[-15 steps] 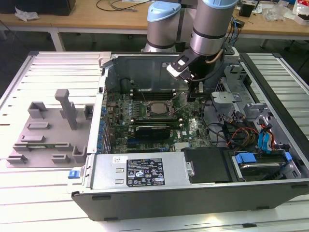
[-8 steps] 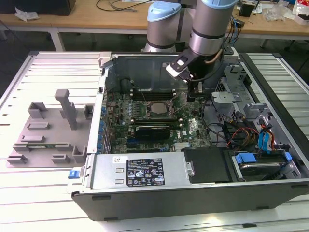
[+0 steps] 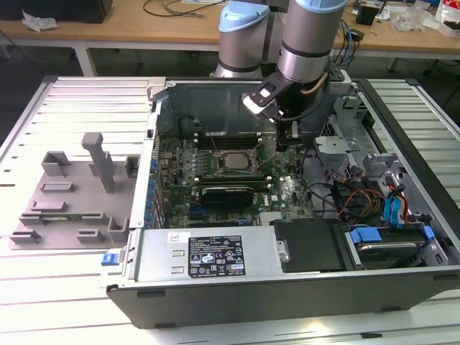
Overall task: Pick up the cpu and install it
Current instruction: 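Close the cpu cover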
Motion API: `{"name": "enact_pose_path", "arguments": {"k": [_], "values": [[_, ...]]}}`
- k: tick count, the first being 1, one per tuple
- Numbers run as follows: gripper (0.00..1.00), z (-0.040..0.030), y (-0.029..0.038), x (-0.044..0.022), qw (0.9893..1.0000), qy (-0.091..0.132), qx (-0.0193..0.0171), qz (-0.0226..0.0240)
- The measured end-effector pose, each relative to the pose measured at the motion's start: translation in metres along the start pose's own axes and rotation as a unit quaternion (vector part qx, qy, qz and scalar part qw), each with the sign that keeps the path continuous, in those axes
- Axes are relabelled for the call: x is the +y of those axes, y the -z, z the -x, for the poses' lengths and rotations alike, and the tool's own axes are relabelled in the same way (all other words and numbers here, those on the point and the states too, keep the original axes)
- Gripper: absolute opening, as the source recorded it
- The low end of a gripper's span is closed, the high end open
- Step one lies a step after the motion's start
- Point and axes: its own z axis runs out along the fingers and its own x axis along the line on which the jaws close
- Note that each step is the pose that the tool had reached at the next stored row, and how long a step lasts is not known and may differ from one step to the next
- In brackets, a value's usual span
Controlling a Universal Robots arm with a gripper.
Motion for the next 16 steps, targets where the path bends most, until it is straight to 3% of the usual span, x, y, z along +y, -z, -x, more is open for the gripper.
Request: {"name": "enact_pose_path", "arguments": {"k": [12, 16], "values": [[0.11, -0.0031, 0.0001, -0.01, 1.0, 0.0, 0.0001, 0.0001], [0.11, -0.0065, 0.0002, -0.0219, 1.0, 0.0, 0.0001, 0.0005]]}}
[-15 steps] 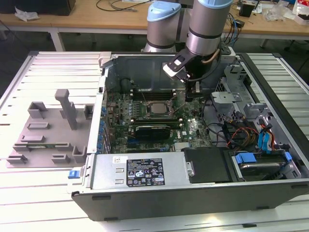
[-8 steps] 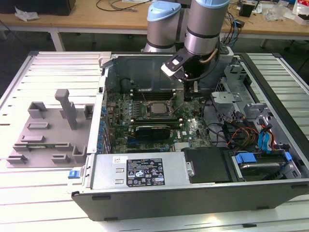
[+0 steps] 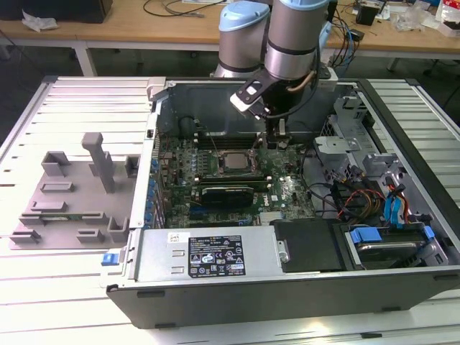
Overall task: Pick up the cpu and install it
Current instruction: 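Close the cpu cover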
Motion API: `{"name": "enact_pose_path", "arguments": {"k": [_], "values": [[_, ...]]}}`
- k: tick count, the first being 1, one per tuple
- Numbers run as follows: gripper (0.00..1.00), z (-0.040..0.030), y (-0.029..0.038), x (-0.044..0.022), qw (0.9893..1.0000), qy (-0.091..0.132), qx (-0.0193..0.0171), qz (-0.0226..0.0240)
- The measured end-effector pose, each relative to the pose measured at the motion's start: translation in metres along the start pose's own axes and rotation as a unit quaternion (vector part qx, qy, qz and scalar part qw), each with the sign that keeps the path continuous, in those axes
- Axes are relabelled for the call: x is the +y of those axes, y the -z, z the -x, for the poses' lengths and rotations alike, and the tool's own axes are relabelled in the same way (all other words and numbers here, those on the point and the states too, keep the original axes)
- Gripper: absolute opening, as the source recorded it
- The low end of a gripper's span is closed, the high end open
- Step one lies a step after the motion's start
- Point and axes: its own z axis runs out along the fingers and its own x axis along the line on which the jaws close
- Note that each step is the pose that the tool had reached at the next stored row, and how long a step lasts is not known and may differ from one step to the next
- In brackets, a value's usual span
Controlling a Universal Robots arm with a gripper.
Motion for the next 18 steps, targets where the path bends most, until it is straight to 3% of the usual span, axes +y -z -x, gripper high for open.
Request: {"name": "enact_pose_path", "arguments": {"k": [7, 18], "values": [[0.11, -0.0027, 0.0001, -0.0141, 1.0, 0.0, 0.0, 0.0012], [0.11, -0.0054, 0.0003, -0.0294, 1.0, -0.001, 0.0, 0.003]]}}
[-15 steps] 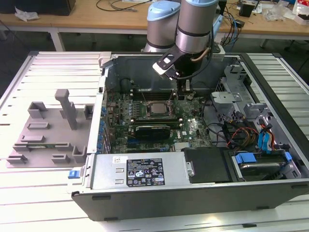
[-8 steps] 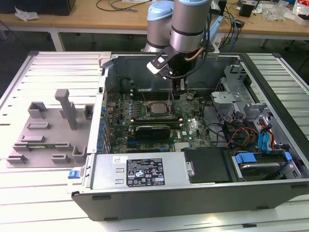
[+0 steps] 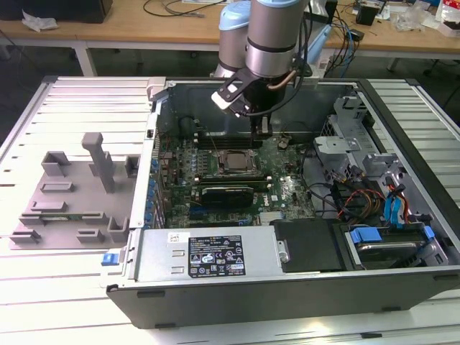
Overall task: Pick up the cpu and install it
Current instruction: 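Close the cpu cover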
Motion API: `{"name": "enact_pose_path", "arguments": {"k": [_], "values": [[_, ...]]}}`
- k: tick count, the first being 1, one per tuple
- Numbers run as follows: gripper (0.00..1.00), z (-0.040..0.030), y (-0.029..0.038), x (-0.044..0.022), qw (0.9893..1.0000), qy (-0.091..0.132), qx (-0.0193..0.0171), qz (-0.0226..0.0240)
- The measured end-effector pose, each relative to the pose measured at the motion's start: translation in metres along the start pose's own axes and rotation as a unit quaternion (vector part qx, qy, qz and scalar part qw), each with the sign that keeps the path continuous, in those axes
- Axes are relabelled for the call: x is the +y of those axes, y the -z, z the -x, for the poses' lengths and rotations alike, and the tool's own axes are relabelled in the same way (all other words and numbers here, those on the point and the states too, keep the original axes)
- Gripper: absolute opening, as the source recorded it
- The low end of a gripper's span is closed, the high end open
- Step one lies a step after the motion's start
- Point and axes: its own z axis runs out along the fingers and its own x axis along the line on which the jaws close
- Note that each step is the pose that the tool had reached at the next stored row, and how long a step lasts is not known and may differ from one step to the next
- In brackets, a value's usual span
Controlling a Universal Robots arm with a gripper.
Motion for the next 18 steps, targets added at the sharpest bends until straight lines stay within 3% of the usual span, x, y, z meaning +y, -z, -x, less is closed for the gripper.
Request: {"name": "enact_pose_path", "arguments": {"k": [5, 10, 18], "values": [[0.11, -0.0001, -0.0003, -0.0014, 1.0, 0.0, 0.0, 0.0], [0.11, 0.0002, -0.0021, -0.0103, 1.0, 0.0, 0.0, 0.0], [0.11, 0.0067, -0.0035, -0.0233, 1.0, 0.0, 0.0, 0.0]]}}
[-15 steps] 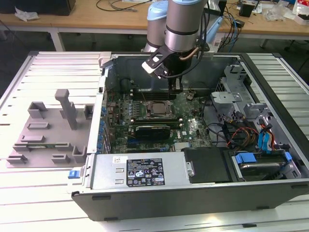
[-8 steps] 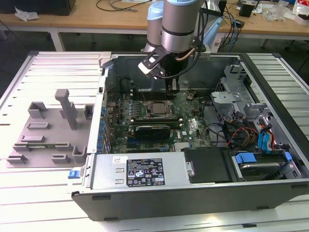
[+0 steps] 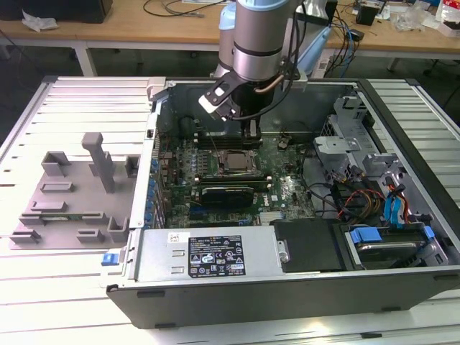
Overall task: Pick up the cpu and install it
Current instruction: 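Close the cpu cover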
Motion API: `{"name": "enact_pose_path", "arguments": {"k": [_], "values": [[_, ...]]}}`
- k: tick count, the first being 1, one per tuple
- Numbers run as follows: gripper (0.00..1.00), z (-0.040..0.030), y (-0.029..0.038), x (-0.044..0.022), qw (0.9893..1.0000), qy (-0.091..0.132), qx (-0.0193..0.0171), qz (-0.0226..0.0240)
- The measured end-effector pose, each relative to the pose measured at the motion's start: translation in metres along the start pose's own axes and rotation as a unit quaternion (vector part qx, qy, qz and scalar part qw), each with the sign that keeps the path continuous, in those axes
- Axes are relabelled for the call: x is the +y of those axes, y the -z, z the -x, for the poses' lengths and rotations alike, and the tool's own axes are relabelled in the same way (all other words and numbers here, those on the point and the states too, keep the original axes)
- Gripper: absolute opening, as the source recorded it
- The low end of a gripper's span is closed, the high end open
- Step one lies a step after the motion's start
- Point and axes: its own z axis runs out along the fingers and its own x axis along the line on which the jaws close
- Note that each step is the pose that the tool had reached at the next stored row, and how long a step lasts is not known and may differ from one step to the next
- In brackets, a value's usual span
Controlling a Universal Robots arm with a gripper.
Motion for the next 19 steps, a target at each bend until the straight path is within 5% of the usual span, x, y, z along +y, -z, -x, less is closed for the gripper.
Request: {"name": "enact_pose_path", "arguments": {"k": [10, 12, 15, 17, 19], "values": [[0.11, 0.0078, -0.0002, -0.0048, 1.0, 0.0, 0.0, 0.0], [0.11, 0.0079, -0.0002, -0.0048, 0.9997, 0.026, 0.0003, -0.0002], [0.11, 0.0078, -0.0003, -0.0048, 0.9968, 0.079, 0.0012, -0.0007], [0.11, 0.0078, -0.0003, -0.0048, 0.9915, 0.13, 0.002, -0.001], [0.11, 0.0078, -0.0003, -0.0048, 0.9881, 0.154, 0.0023, -0.0012]]}}
